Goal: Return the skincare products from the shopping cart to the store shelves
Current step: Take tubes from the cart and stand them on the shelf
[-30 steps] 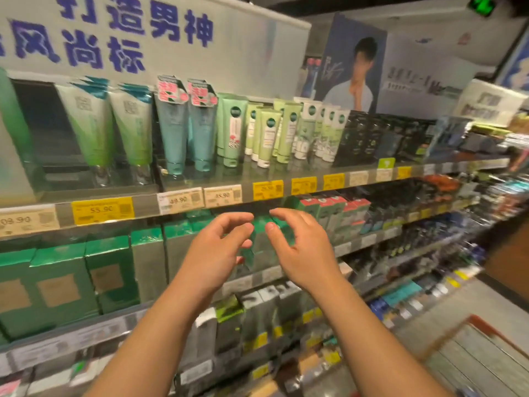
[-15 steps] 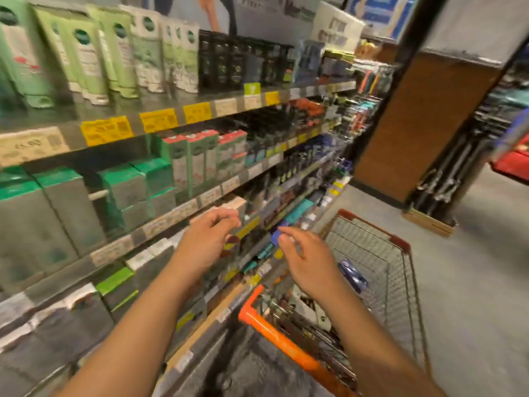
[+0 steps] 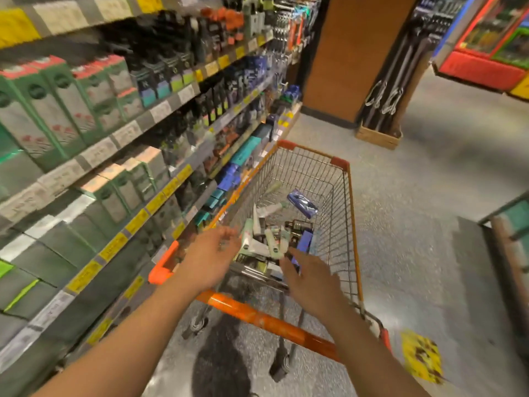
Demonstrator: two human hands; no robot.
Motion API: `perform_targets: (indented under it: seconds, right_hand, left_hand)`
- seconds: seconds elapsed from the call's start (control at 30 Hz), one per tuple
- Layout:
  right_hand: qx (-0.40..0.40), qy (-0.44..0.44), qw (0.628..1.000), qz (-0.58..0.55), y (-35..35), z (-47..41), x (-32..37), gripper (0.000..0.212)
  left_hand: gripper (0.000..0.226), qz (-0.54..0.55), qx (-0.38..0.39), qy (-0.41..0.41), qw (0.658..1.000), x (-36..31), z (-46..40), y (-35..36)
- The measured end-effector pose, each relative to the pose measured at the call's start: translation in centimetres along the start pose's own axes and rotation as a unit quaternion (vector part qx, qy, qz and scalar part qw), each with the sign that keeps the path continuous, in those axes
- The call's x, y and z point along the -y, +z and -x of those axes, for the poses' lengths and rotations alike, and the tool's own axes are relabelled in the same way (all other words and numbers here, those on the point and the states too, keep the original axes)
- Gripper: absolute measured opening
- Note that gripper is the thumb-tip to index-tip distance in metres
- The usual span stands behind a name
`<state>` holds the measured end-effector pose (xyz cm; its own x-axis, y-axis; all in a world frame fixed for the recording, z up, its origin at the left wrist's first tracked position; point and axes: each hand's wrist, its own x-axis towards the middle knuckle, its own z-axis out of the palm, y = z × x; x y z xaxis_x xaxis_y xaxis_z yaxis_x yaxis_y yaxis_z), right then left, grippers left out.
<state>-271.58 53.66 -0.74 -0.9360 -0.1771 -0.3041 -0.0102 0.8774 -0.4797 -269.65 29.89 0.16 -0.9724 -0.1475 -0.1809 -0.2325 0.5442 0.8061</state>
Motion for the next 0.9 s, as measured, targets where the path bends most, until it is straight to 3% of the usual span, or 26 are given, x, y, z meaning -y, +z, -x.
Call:
perform_targets:
  seconds: [0.03,0.1,0.23,0.43,0.9]
  right_hand:
    - [0.013,0.029,0.999,0.019,0.7,0.3,-1.2,0.102]
    - [0.031,0.085,0.995,0.048,2.1,1.5,-3.3,0.081]
    - [0.065,0.121,0.989,0.055,3.6,3.0,-4.7,0.071]
    - [0.11,0.112,0.986,0.053,4.3,1.3,-5.1,0.076]
    - [0.181,0.093,0.977,0.067,3.1,-2.6,-5.4,0.078]
  left_hand:
    - [0.043,-0.048,0.009,0.015,0.999,0.9,0.1,1.0]
    - [0.066,-0.15,0.03,0.015,0.988,2.3,0.4,2.5]
    - [0.077,-0.317,0.054,0.012,0.947,2.5,0.9,4.2]
    - [0.078,-0.354,0.094,-0.021,0.93,2.5,-0.4,4.5]
    - [0.062,-0.356,0.089,-0.08,0.927,0.8,-3.1,4.5]
